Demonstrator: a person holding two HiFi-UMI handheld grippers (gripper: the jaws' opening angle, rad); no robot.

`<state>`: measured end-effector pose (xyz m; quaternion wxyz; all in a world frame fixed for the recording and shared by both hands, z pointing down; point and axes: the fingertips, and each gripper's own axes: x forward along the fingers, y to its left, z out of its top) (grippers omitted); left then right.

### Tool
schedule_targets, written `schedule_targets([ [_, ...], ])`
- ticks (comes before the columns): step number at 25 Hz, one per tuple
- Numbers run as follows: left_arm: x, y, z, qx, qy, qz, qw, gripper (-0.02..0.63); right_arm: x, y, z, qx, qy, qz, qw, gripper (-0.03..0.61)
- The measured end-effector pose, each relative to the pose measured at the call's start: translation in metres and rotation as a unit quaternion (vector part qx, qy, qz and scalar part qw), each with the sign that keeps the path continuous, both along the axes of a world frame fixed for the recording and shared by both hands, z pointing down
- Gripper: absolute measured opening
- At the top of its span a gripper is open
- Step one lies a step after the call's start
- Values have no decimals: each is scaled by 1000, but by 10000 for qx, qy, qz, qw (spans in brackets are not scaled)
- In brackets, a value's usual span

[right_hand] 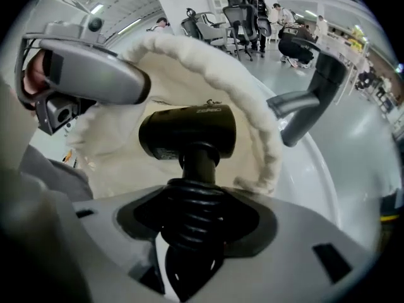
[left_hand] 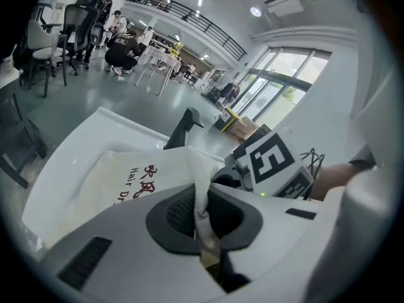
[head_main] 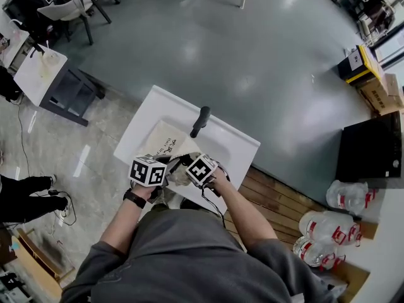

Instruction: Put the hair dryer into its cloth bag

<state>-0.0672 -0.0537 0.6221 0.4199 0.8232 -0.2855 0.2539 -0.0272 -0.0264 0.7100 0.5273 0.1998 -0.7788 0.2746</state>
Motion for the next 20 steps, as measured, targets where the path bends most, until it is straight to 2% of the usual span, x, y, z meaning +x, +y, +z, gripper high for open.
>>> schedule_targets([
  [5,12,0,-6,-62,212,49,9997,8,8,7,10,-545,165,399,9976,247],
  [9,14,-1,-7,-117,379,83,9992,6,-1,4,17,-697,-109,468,9964,250],
  [14,15,1,-13,-236,675,25,9974,6,2,8,23,-802,10,377,9961,250],
  [20,13,-5,-24,-407,1382,-162,9894,6,-2,17,27,-1096,5,267,9936,252],
])
